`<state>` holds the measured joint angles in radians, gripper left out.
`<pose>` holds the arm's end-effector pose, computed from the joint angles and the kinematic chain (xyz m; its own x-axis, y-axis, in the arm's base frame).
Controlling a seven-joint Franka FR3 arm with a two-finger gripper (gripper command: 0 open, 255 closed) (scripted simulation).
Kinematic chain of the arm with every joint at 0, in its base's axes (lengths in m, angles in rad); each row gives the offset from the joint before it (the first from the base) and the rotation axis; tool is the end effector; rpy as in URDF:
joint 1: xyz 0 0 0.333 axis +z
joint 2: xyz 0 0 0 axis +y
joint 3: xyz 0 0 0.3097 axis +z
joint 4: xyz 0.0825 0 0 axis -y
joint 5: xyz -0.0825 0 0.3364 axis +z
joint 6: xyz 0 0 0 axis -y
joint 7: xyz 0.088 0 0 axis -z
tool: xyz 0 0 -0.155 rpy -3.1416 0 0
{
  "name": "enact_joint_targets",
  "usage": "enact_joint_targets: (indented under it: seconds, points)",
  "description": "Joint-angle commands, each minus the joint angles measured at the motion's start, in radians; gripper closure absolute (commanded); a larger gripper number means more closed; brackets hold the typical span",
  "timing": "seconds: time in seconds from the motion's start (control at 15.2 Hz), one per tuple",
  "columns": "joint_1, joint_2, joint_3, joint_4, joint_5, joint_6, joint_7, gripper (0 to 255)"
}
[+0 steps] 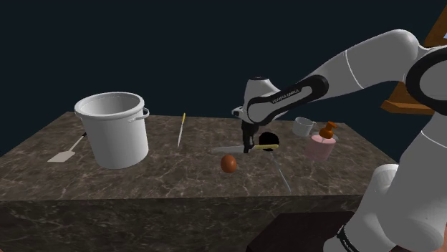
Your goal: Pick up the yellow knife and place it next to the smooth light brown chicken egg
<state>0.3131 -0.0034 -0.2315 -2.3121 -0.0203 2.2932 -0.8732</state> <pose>0.4700 0.0373 0.3213 0.5665 0.8238 -0.0210 0.8239 -0.5667 -0.0029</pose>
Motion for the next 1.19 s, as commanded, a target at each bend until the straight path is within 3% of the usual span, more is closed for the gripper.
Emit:
enact_joint_targets:
  seconds: [0.0, 0.46, 0.53, 0.86, 1.12]
  points:
    - [0.0, 0.01, 0.0, -0.003, 0.003, 0.014, -0.002, 255]
    - [0.0, 0.01, 0.0, -0.003, 0.003, 0.014, -0.002, 255]
    - [0.0, 0.01, 0.0, -0.003, 0.003, 0.014, -0.002, 0]
    - [0.0, 0.01, 0.0, -0.003, 0.003, 0.014, -0.002, 0]
    - [0.002, -0.062, 0.003, 0.055, -0.015, -0.115, 0.012, 0]
